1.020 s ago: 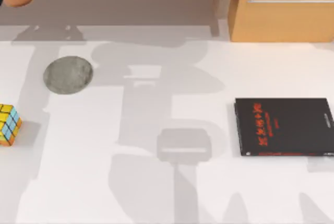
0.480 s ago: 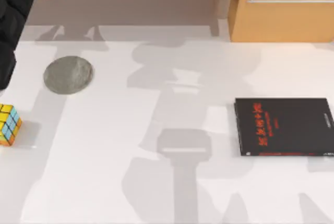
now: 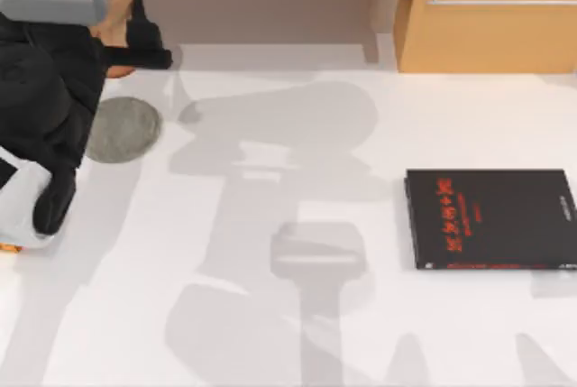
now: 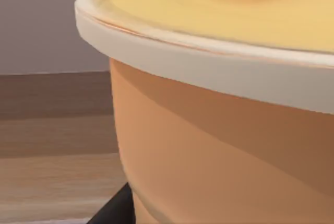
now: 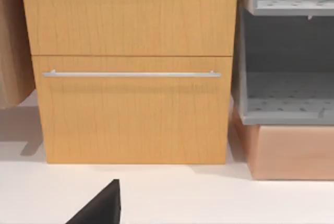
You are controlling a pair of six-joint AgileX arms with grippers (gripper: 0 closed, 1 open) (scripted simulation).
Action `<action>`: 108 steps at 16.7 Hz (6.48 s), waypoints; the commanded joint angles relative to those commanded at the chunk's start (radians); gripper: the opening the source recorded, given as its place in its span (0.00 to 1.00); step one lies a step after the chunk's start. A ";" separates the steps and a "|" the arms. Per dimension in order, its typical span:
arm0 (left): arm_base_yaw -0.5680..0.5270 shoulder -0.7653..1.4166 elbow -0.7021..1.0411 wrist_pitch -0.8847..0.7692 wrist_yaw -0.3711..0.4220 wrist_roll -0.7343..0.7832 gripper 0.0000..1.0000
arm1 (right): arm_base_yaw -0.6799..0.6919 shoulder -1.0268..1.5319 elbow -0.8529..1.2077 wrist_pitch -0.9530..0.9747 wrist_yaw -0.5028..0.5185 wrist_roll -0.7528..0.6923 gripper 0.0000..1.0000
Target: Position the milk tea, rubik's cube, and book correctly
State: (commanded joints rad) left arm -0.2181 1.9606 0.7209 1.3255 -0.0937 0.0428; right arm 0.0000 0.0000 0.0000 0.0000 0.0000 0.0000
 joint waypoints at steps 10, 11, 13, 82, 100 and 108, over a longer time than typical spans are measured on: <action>0.012 0.076 -0.040 0.041 -0.065 -0.033 0.00 | 0.000 0.000 0.000 0.000 0.000 0.000 1.00; 0.012 0.086 -0.040 0.050 -0.065 -0.033 0.00 | 0.000 0.000 0.000 0.000 0.000 0.000 1.00; 0.013 0.121 -0.039 0.083 -0.066 -0.034 0.00 | 0.000 0.000 0.000 0.000 0.000 0.000 1.00; 0.195 -0.116 0.280 -0.441 -0.192 0.136 1.00 | 0.000 0.000 0.000 0.000 0.000 0.000 1.00; 0.330 -0.101 0.709 -2.368 0.049 0.239 1.00 | 0.000 0.000 0.000 0.000 0.000 0.000 1.00; 0.326 -0.100 0.704 -2.456 0.093 0.233 1.00 | 0.000 0.000 0.000 0.000 0.000 0.000 1.00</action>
State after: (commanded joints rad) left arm 0.1082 1.8607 1.4249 -1.1309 -0.0007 0.2763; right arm 0.0000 0.0000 0.0000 0.0000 0.0000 0.0000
